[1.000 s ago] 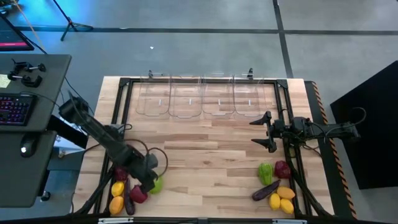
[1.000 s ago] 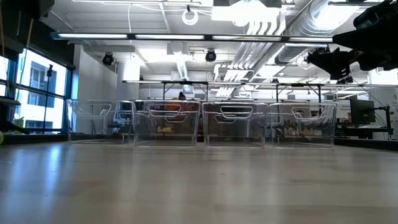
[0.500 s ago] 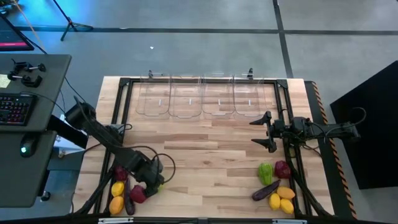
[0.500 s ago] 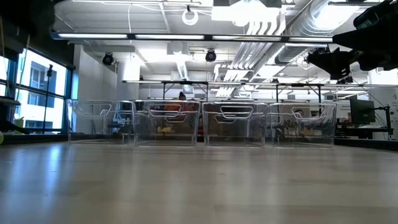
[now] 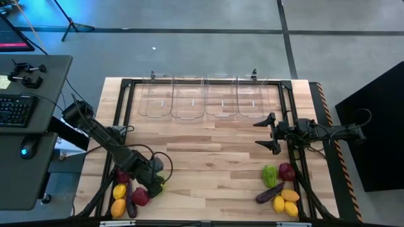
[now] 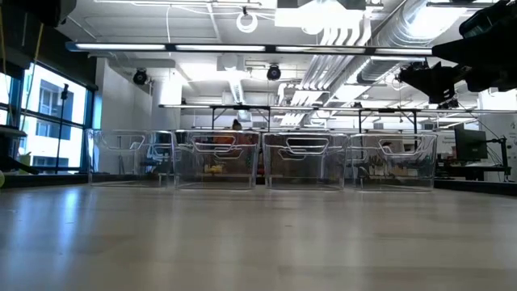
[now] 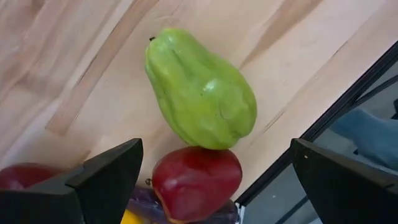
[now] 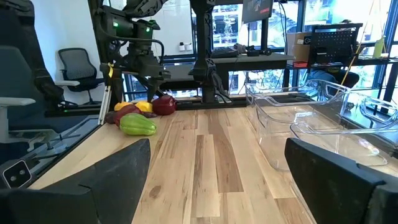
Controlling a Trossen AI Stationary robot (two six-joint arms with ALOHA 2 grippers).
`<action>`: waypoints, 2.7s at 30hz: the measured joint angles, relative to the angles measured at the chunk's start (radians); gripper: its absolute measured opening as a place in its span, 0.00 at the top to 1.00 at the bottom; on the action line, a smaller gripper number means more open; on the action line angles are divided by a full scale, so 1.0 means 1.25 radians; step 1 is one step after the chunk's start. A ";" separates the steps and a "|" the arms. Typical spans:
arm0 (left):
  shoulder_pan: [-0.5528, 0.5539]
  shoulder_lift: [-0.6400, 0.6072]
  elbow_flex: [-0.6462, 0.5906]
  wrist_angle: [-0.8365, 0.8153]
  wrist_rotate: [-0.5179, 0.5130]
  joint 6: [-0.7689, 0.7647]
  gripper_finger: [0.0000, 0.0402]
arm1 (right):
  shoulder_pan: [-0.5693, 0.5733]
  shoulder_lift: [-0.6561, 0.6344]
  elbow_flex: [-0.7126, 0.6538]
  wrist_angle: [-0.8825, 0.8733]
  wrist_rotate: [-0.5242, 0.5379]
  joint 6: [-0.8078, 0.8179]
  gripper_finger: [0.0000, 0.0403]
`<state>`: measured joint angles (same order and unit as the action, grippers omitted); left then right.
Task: Sort produce into baskets
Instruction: Put the chayote into the left transparent bin
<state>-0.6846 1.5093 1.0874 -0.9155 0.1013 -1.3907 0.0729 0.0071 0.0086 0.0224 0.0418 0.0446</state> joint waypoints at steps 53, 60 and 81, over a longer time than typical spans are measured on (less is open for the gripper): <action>0.004 0.249 0.004 0.064 0.039 -0.065 0.11 | 0.000 0.000 0.000 0.000 0.000 0.000 0.10; 0.017 0.114 0.006 -0.054 -0.019 -0.043 0.24 | 0.000 0.000 0.000 0.000 0.000 0.000 0.10; 0.773 -0.296 0.008 -0.084 -0.449 0.536 0.22 | 0.000 0.000 0.000 0.000 0.000 0.000 0.10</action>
<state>0.2819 1.1393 1.0973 -1.0202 -0.4596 -0.7205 0.0729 0.0071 0.0084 0.0225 0.0418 0.0444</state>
